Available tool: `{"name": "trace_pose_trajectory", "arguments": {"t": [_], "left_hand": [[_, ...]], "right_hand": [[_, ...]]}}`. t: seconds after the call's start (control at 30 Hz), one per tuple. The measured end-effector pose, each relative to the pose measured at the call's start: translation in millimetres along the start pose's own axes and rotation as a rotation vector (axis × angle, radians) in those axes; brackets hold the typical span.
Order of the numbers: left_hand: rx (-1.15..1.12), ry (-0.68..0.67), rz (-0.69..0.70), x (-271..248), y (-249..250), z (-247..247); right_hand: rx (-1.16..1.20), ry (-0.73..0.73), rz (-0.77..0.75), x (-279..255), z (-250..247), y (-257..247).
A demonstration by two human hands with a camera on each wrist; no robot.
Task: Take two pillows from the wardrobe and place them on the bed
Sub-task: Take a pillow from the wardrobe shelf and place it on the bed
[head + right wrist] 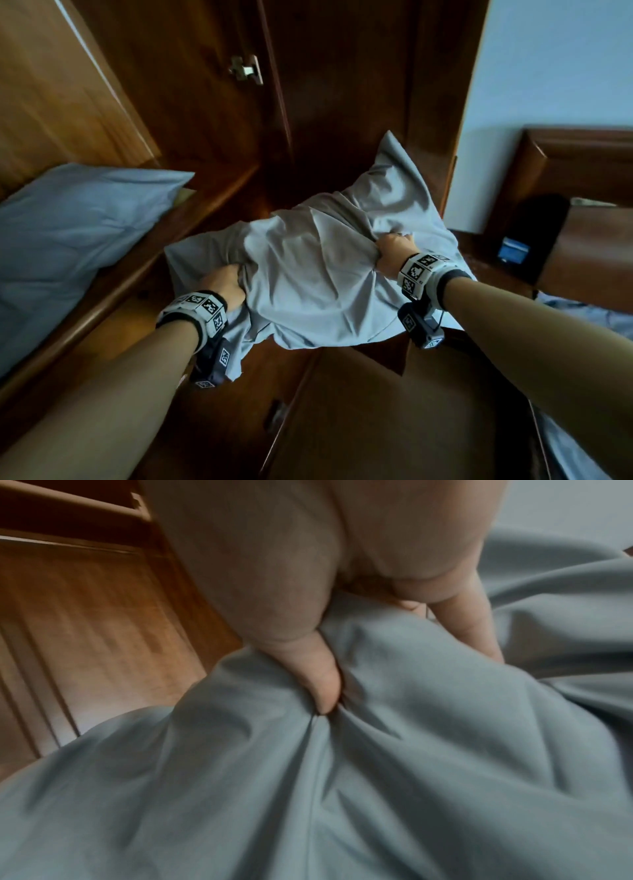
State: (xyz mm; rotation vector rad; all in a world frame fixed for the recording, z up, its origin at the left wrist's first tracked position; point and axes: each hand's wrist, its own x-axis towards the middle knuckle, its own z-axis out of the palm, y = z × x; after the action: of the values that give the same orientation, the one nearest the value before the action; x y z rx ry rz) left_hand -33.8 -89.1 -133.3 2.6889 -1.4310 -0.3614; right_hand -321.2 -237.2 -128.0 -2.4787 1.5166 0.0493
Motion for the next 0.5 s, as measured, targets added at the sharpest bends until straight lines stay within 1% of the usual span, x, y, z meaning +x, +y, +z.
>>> {"name": "trace_pose_trajectory", "arguments": {"t": [0.13,0.27,0.37,0.5], "left_hand": [[0.027,-0.086,0.086,12.1,30.9,29.3],[0.032,-0.18,0.241,23.6,74.0,60.9],[0.043,-0.247,0.375,31.7,119.2,89.2],[0.065,-0.33,0.507,24.6,194.9,133.0]], "right_hand": [[-0.011,-0.034,0.121,-11.2,14.8,38.5],[0.024,-0.044,0.298,-27.2,30.3,88.7],[0.04,-0.026,0.438,-47.6,45.3,138.5],[0.038,-0.068,0.611,-88.0,61.3,212.4]]}}
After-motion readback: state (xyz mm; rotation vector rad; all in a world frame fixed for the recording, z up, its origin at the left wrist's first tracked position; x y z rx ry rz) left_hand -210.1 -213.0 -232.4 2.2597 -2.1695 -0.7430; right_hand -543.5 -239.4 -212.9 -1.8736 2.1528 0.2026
